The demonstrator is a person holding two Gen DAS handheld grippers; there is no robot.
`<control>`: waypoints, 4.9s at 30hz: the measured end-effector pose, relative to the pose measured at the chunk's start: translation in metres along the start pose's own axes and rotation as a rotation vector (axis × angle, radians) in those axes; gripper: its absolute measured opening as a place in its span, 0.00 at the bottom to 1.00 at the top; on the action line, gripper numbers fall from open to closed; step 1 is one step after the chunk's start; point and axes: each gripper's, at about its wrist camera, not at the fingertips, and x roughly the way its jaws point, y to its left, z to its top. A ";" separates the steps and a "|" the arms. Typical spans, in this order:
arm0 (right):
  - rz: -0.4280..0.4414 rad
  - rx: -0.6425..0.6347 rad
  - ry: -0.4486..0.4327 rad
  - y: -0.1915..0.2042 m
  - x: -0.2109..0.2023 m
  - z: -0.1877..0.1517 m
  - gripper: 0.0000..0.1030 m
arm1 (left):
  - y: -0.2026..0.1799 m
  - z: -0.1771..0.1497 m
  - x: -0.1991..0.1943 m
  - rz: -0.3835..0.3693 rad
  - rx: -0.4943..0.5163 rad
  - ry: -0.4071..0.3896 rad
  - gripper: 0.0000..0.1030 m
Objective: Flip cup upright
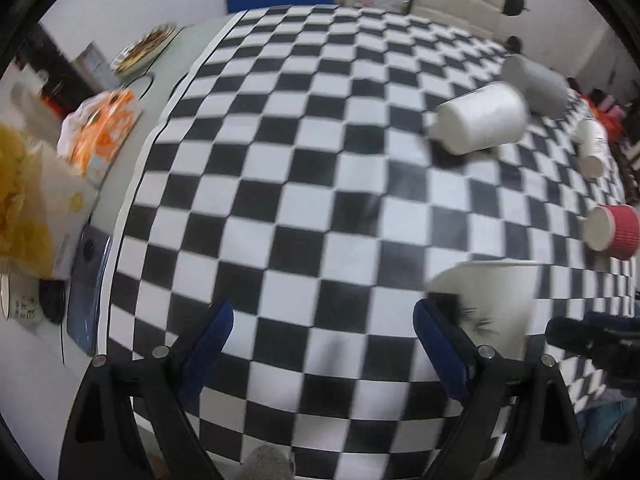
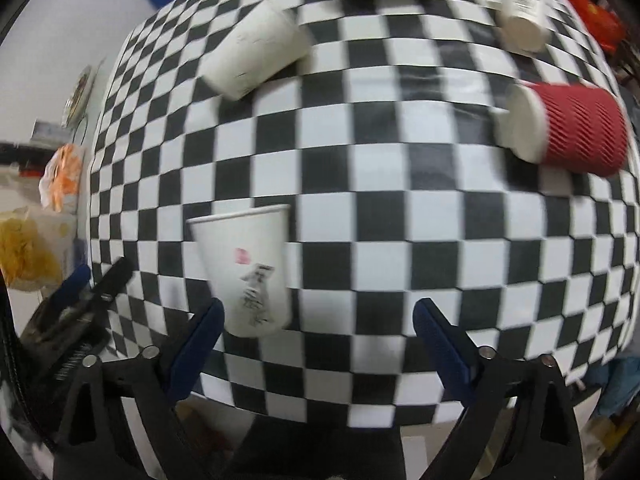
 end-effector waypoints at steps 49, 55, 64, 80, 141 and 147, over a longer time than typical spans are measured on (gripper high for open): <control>-0.093 -0.104 -0.688 0.064 0.035 0.017 0.62 | 0.051 0.004 0.054 0.078 -0.025 0.098 0.89; -0.172 -0.115 -0.772 0.066 0.039 0.011 0.62 | 0.050 0.006 0.064 0.074 -0.008 0.104 0.89; -0.206 -0.160 -0.764 0.068 0.050 -0.007 0.64 | 0.040 0.002 0.061 0.069 0.008 0.111 0.89; -0.228 -0.053 -0.551 0.059 0.035 -0.069 0.85 | 0.032 -0.030 -0.008 0.047 0.069 -0.018 0.89; -0.277 -0.075 -0.890 0.098 -0.342 -0.369 0.89 | 0.028 -0.181 -0.378 -0.036 0.030 -0.563 0.99; -0.272 -0.073 -0.895 0.099 -0.346 -0.370 0.89 | 0.032 -0.179 -0.379 -0.037 0.027 -0.569 0.99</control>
